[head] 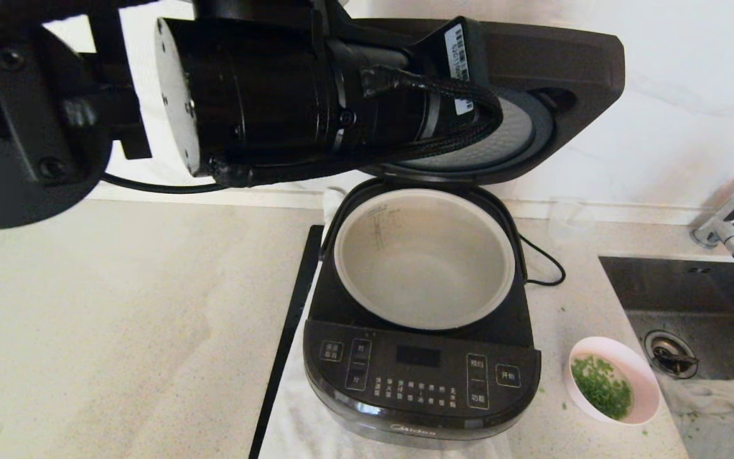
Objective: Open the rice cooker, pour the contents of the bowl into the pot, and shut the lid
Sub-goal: Open the rice cooker
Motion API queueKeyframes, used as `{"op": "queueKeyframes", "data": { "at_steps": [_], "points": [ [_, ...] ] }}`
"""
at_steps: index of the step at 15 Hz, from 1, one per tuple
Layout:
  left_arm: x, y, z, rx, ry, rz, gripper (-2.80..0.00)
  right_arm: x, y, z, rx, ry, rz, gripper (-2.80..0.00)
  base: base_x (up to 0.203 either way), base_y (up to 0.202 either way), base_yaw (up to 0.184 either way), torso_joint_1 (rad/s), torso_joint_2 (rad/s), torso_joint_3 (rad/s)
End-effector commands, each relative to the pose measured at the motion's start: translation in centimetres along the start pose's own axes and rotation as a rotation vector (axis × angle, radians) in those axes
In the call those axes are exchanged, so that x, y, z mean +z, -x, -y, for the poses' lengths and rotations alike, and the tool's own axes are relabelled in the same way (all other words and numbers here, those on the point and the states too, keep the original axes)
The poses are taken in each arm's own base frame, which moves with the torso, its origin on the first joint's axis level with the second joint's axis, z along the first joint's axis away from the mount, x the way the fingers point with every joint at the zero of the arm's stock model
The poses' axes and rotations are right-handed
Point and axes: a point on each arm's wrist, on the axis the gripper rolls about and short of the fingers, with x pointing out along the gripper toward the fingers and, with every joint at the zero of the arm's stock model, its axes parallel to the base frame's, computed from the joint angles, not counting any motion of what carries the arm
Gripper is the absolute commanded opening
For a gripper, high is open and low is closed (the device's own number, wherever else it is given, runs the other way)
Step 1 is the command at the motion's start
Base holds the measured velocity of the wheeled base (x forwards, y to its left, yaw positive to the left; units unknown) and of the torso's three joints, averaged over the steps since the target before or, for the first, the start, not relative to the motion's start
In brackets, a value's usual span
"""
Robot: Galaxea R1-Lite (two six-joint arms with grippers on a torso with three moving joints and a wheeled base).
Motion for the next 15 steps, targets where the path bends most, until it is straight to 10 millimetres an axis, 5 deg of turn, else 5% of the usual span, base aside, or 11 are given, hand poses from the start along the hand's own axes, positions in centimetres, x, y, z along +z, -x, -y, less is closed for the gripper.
{"op": "queueKeyframes", "data": {
  "at_steps": [1, 5, 15],
  "points": [
    [-0.4, -1.0, -0.2, 0.015, -0.011, -0.005, -2.80, 0.0, 0.0, 0.0, 0.001, 0.000, 0.000, -2.80, 0.000, 0.000, 0.000, 0.000, 0.00, 0.000],
    [-0.4, -3.0, -0.4, 0.055, -0.062, 0.102, -2.80, 0.0, 0.0, 0.0, 0.001, -0.001, 0.000, -2.80, 0.000, 0.000, 0.000, 0.000, 0.00, 0.000],
    [0.9, -3.0, -0.6, 0.093, -0.180, 0.232, -2.80, 0.0, 0.0, 0.0, 0.002, 0.001, 0.000, -2.80, 0.000, 0.000, 0.000, 0.000, 0.00, 0.000]
  ]
}}
